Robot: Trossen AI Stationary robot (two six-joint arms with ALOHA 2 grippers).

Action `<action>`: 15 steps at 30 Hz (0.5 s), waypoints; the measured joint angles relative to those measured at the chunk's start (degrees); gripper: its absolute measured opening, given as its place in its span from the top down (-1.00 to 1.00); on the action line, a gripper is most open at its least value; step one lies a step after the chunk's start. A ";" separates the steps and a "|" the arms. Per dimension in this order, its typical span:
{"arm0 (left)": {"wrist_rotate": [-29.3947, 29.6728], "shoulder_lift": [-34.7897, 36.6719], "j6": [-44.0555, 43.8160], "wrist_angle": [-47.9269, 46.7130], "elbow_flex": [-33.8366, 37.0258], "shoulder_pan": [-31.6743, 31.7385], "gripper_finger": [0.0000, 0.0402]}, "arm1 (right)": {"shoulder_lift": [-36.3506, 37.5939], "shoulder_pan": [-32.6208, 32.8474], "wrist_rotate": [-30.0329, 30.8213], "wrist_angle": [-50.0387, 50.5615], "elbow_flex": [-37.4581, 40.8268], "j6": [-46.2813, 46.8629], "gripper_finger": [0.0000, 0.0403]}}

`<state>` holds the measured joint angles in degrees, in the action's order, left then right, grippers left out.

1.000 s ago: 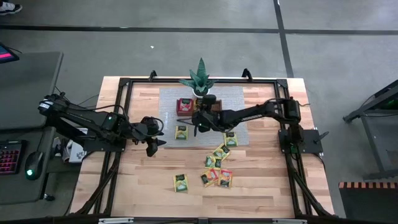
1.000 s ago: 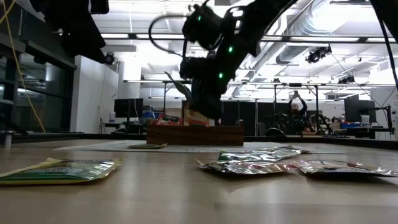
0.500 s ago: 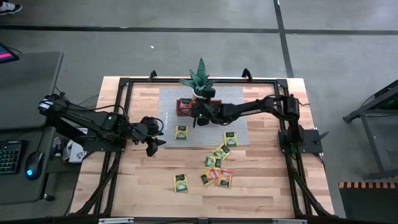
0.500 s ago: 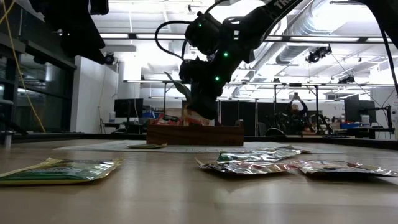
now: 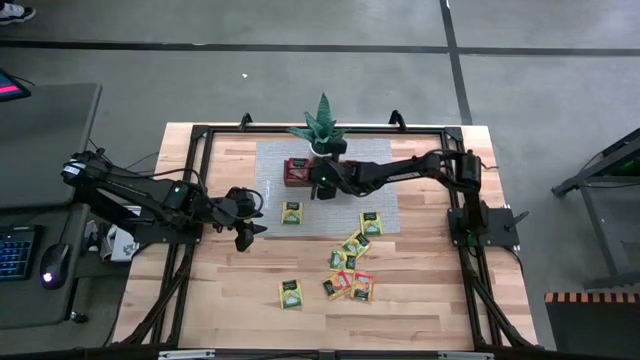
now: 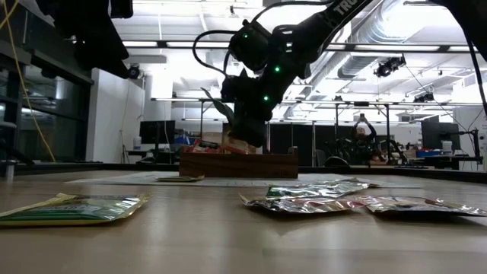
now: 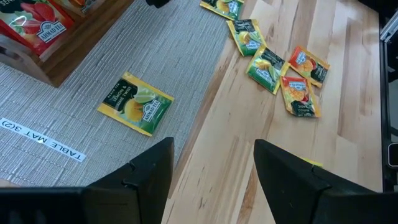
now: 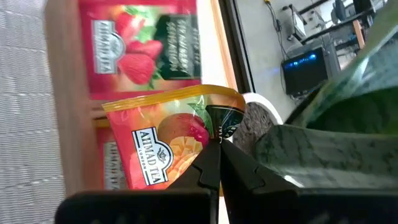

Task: Pick & Place Tea
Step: Put the orange tea bag into the middle section of the wooden organizer

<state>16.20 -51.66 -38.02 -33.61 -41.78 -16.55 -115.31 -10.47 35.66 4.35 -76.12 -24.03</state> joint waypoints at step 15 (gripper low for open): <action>-0.39 0.00 -0.15 -0.05 0.00 0.02 -0.09 | 0.02 -0.01 -1.87 0.36 0.00 0.00 1.00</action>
<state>15.81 -51.66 -38.17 -33.66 -41.78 -16.53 -115.29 -10.48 33.79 4.71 -76.12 -24.03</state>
